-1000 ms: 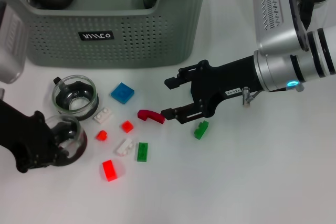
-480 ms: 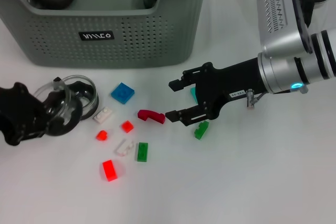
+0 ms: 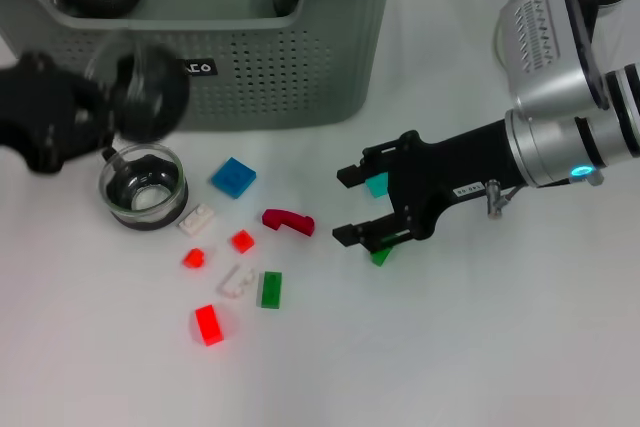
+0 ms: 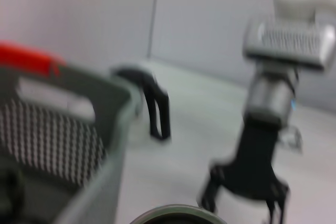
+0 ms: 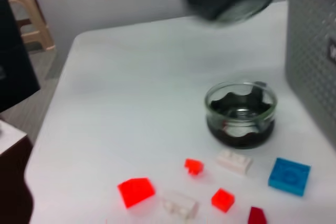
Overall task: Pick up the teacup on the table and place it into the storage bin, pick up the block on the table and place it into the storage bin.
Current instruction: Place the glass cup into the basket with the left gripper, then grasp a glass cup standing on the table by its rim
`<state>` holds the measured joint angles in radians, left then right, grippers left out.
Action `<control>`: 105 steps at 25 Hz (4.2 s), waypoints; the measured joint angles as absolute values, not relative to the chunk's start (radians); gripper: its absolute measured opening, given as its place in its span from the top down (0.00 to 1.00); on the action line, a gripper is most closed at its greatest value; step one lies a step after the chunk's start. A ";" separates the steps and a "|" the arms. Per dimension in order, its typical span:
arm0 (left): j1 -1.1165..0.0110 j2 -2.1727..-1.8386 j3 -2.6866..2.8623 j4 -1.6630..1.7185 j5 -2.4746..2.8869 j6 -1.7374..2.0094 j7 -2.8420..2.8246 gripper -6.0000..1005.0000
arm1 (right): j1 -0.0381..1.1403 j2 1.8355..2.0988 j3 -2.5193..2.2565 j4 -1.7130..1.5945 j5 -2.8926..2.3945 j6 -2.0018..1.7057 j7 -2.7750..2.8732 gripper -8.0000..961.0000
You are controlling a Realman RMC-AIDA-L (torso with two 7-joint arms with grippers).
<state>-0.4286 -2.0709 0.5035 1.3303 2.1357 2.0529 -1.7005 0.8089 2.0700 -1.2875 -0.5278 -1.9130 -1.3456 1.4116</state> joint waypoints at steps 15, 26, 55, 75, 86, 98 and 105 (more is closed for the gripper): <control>-0.618 -2.096 0.473 1.373 2.095 1.762 -1.924 0.94 | 0.800 2.071 -1.284 -0.531 -1.921 -1.416 1.413 0.21; -0.747 -2.009 0.756 1.146 2.289 1.329 -2.154 0.94 | 0.786 2.076 -1.282 -0.531 -1.920 -1.416 1.408 0.21; -0.872 -2.116 0.952 0.954 2.723 0.977 -2.239 0.93 | 0.794 2.078 -1.270 -0.531 -1.919 -1.394 1.414 0.21; -0.835 -2.102 0.940 1.039 2.721 0.992 -2.305 0.43 | 0.790 2.077 -1.270 -0.531 -1.921 -1.394 1.414 0.21; -0.679 -2.098 0.828 1.514 2.341 1.415 -2.303 0.18 | 0.790 2.072 -1.270 -0.531 -1.920 -1.388 1.410 0.21; -0.512 -2.114 0.793 1.611 2.037 1.855 -2.056 0.17 | 0.787 2.066 -1.270 -0.531 -1.920 -1.395 1.408 0.21; -0.438 -2.129 0.800 1.621 2.072 1.932 -1.934 0.17 | 0.787 2.073 -1.253 -0.528 -1.918 -1.390 1.415 0.21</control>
